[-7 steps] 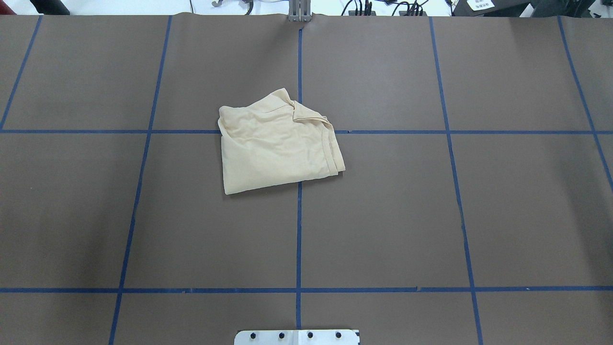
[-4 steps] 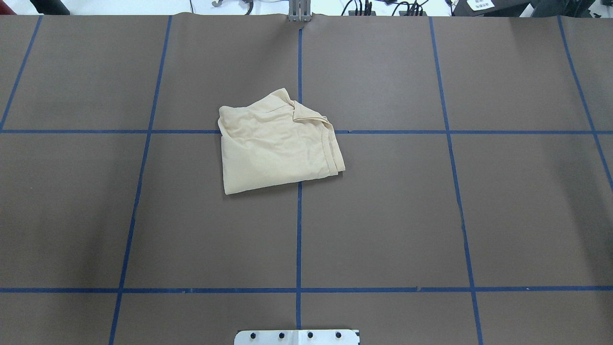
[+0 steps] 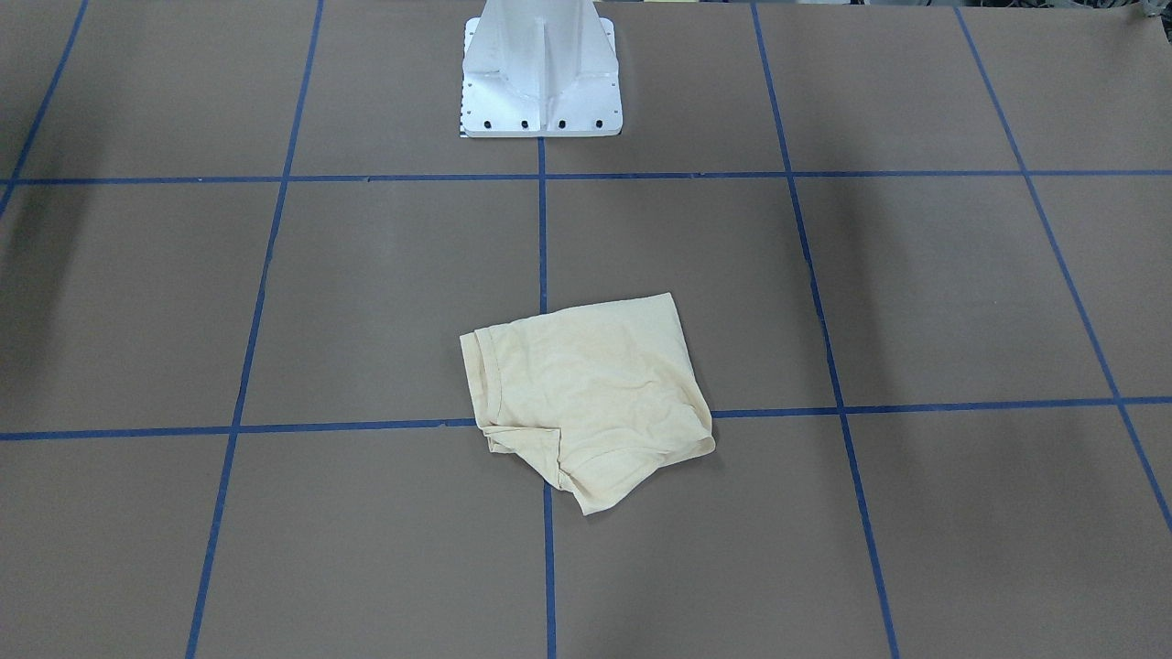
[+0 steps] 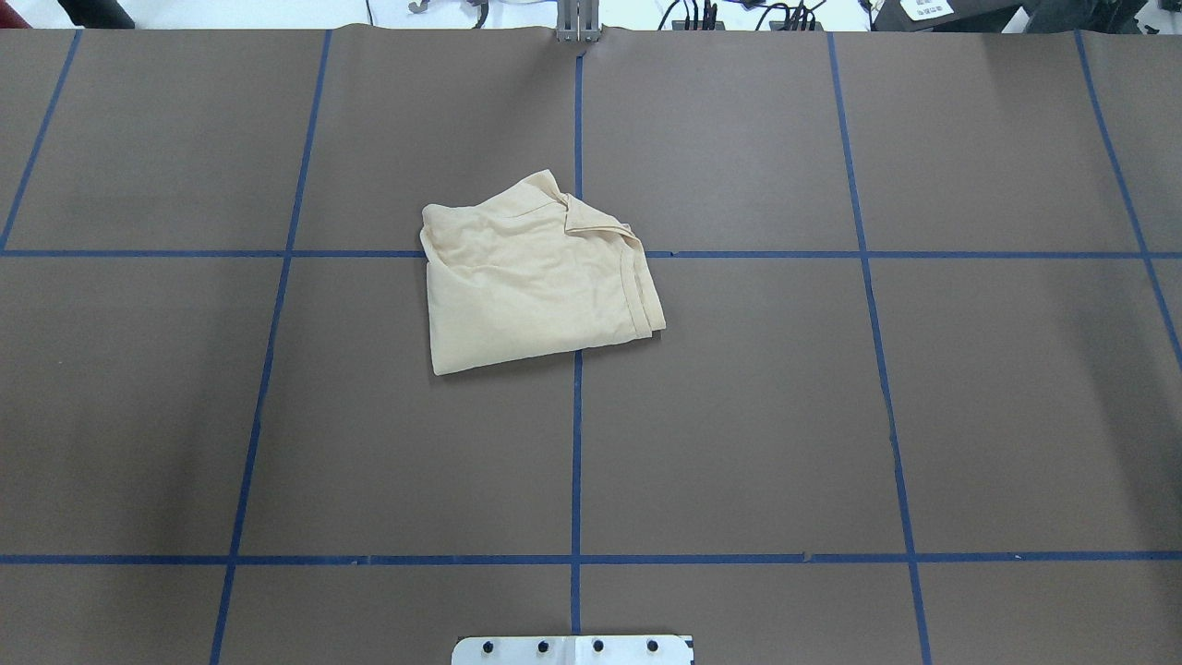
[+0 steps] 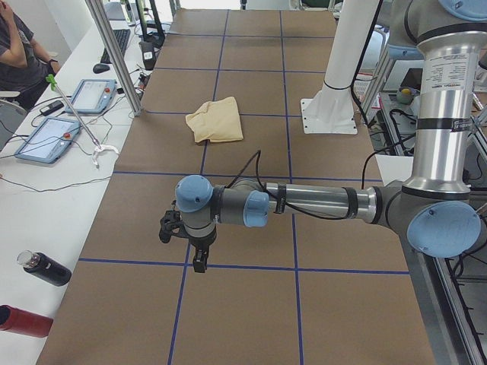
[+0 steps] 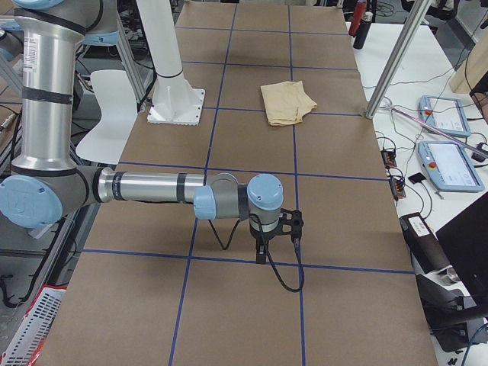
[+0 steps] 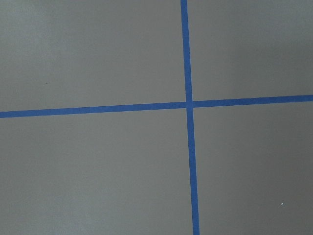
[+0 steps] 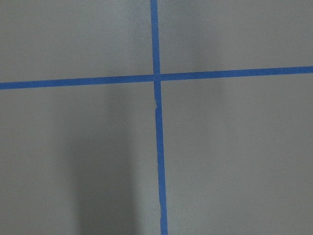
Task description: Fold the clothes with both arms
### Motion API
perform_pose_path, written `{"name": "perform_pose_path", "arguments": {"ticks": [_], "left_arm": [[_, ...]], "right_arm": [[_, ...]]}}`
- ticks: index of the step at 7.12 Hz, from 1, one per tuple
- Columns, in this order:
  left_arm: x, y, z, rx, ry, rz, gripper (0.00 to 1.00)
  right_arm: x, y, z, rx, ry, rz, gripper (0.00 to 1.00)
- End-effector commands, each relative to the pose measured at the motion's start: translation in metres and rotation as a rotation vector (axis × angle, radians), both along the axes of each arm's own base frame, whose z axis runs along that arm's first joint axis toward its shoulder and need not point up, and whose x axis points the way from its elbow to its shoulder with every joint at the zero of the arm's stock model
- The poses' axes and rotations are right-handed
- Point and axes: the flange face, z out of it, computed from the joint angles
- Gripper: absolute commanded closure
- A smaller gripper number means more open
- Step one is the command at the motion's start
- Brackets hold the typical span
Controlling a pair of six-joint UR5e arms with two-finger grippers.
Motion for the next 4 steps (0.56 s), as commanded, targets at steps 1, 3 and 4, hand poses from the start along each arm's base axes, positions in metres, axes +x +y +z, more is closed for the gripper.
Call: {"name": "perform_pose_path", "arguments": {"ticks": [1,3,4], "left_arm": [[0.0001,0.0000,0.0001,0.000,0.002,0.000,0.00],[0.0001,-0.0001,-0.0008,0.003,0.002,0.000,0.00],[0.0001,-0.0008,-0.0014,0.003,0.002,0.000,0.00]], "right_arm": [[-0.0001,0.0002,0.0006,-0.003,-0.002,0.001,0.00],[-0.0003,0.0009,0.0011,-0.004,-0.005,0.001,0.00],[-0.0004,0.0009,0.0010,-0.004,-0.006,0.001,0.00]]}}
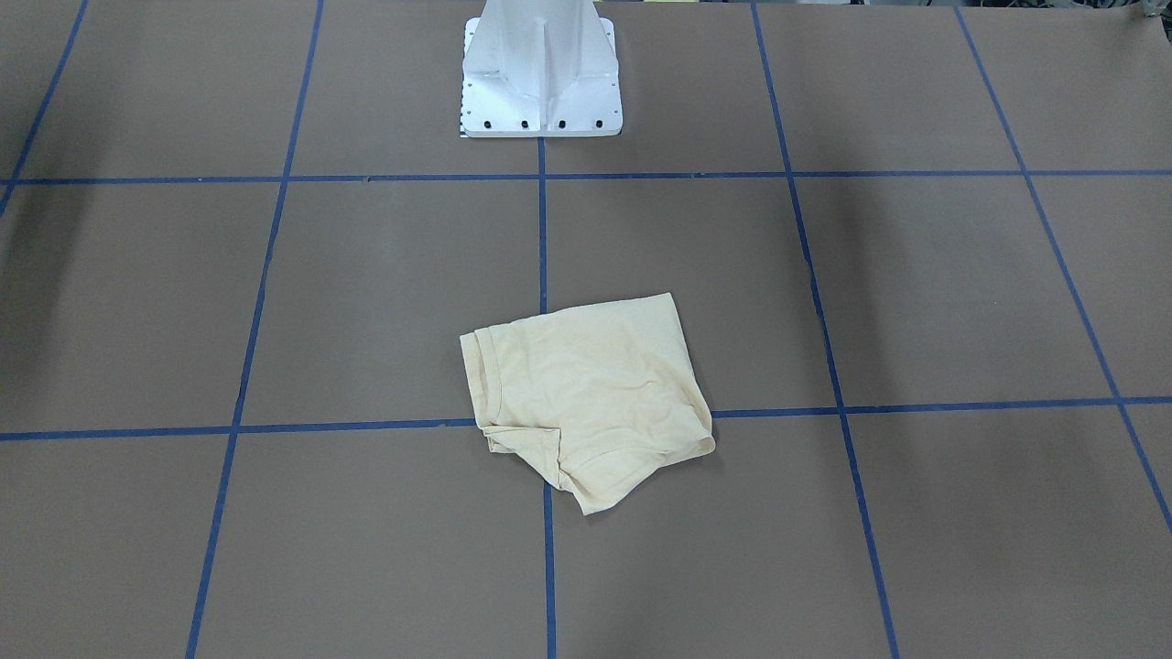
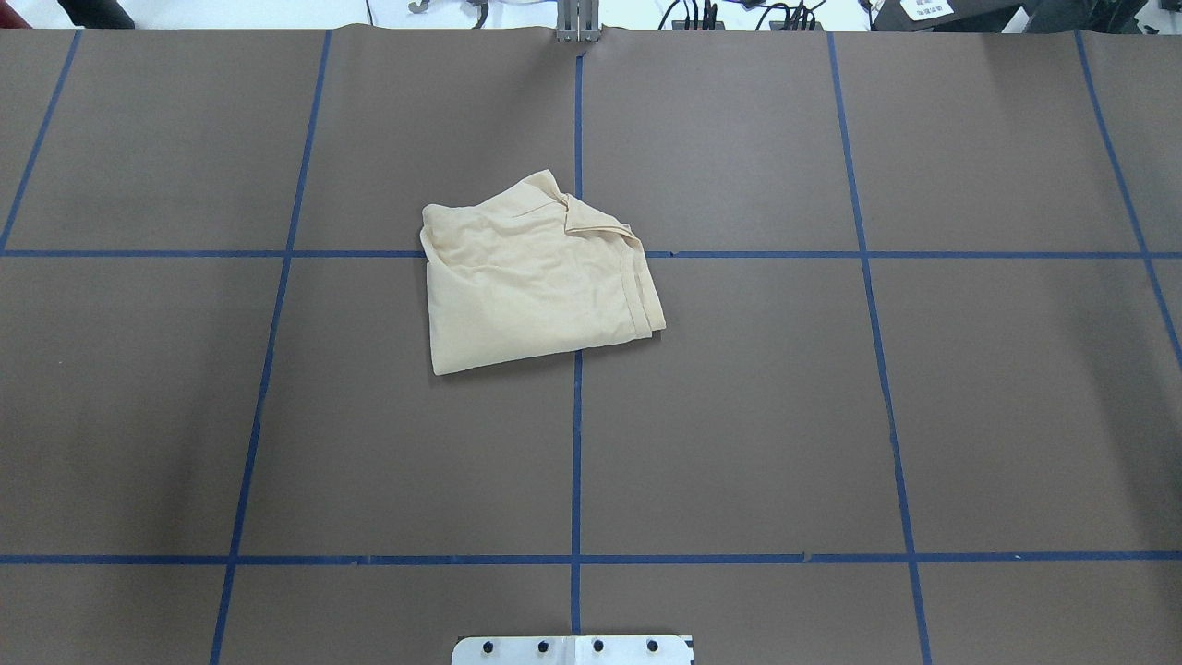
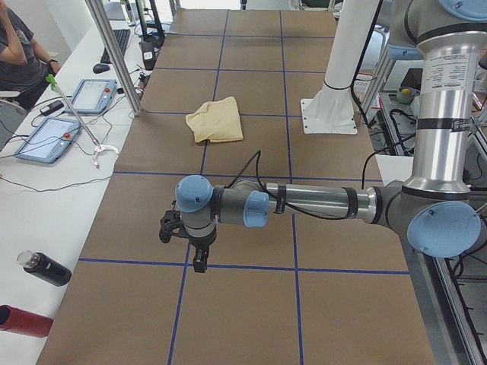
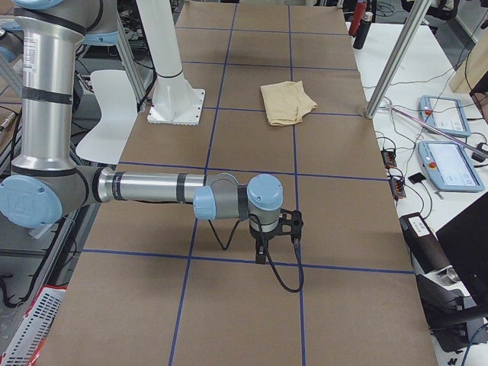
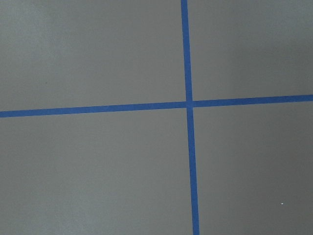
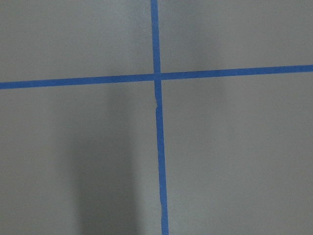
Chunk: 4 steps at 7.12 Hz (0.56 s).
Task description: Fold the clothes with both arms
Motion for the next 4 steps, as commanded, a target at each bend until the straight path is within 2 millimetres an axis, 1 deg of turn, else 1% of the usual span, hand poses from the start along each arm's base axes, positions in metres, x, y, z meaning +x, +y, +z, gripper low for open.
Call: {"name": "perform_pose_path", "arguments": {"ticks": [1,4], "left_arm": [[0.0008,-0.0007,-0.0003,0.001,0.000,0.002,0.00],[0.0008,-0.0005,0.0012,-0.002,0.000,0.002,0.00]], "right_arm": [[-0.0002,-0.0012,-0.0012,0.002,-0.002,0.000,0.00],[-0.0005,-0.0019,-0.0022,0.004,-0.006,-0.001,0.00]]}}
